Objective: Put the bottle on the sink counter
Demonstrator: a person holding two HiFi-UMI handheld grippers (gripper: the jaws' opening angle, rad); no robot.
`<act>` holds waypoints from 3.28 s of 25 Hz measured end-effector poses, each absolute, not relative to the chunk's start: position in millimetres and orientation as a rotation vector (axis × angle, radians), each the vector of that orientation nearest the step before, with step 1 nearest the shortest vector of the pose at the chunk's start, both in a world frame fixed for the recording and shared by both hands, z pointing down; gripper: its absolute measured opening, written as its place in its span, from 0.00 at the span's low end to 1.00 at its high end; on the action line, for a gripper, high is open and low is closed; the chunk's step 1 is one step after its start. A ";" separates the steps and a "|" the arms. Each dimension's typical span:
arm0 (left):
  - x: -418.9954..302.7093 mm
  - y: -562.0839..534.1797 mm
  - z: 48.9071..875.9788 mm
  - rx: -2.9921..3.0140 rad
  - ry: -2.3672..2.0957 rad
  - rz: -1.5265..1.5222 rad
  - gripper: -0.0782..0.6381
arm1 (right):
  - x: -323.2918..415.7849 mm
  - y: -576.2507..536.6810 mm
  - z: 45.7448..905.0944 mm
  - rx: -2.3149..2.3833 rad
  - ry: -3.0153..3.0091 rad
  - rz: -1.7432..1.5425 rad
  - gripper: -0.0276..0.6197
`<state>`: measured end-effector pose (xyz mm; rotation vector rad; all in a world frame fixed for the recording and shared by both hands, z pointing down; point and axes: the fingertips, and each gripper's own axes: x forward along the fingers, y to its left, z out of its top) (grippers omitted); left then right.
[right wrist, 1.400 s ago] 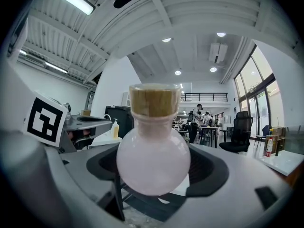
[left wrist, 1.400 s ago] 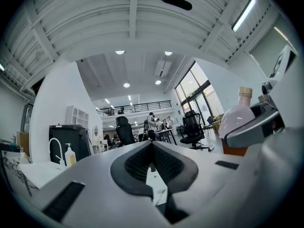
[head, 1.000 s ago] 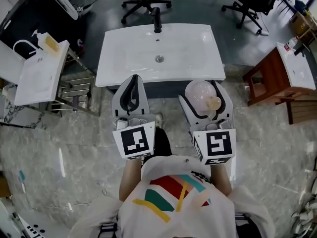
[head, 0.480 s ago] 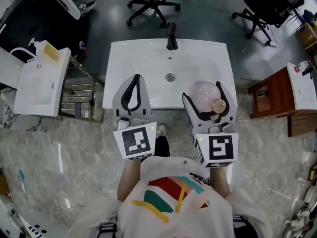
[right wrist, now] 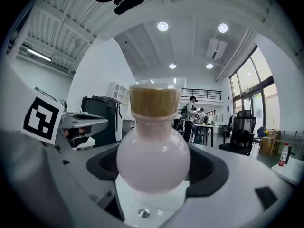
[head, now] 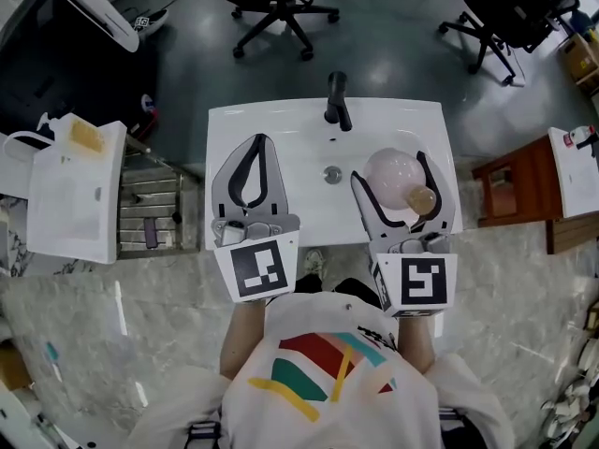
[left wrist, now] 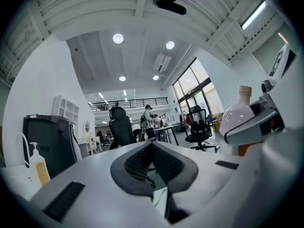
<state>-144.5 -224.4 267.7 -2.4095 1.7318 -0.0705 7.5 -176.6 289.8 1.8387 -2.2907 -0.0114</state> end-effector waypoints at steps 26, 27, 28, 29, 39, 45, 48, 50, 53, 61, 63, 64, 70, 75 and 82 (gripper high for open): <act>-114.3 -244.5 269.8 -2.402 1.780 -0.040 0.13 | 28.0 -207.1 298.6 1.790 -2.336 -0.003 0.65; -112.7 -245.1 269.7 -2.402 1.782 -0.039 0.13 | 30.1 -208.1 299.6 1.793 -2.333 0.002 0.65; -110.8 -245.5 269.9 -2.401 1.782 -0.040 0.13 | 32.6 -208.9 301.0 1.799 -2.328 0.008 0.65; -108.2 -245.9 270.5 -2.403 1.780 -0.043 0.13 | 35.7 -209.6 302.8 1.806 -2.321 0.016 0.65; -71.1 -255.6 286.6 -2.465 1.740 -0.079 0.13 | 87.4 -231.3 325.6 1.858 -2.200 0.032 0.65; -53.1 -266.2 300.6 -2.499 1.743 -0.118 0.13 | 125.0 -254.7 343.0 1.882 -2.117 0.053 0.65; -46.5 -270.3 308.9 -2.511 1.739 -0.158 0.13 | 140.9 -265.6 358.2 1.871 -2.087 0.079 0.65; -42.0 -272.7 314.3 -2.516 1.733 -0.183 0.13 | 152.5 -274.3 370.2 1.856 -2.069 0.102 0.65; -35.6 -276.7 324.1 -2.526 1.716 -0.225 0.13 | 168.2 -287.5 389.6 1.842 -2.049 0.146 0.65; -21.7 -291.2 347.6 -2.541 1.709 -0.346 0.13 | 203.5 -330.4 445.9 1.788 -1.998 0.256 0.65; -19.5 -293.7 354.9 -2.542 1.702 -0.390 0.13 | 211.5 -340.4 458.9 1.774 -1.988 0.280 0.65; -17.7 -295.2 359.0 -2.542 1.693 -0.414 0.13 | 215.2 -345.1 465.4 1.769 -1.987 0.298 0.65; -4.9 -295.6 380.8 -2.559 1.644 -0.524 0.13 | 232.6 -361.9 505.8 1.727 -1.951 0.386 0.65; 1.7 -297.7 397.5 -2.572 1.606 -0.600 0.13 | 242.3 -373.3 537.8 1.697 -1.927 0.459 0.65; -4.0 -302.8 411.5 -2.543 1.594 -0.685 0.13 | 256.0 -381.8 566.7 1.703 -1.874 0.568 0.65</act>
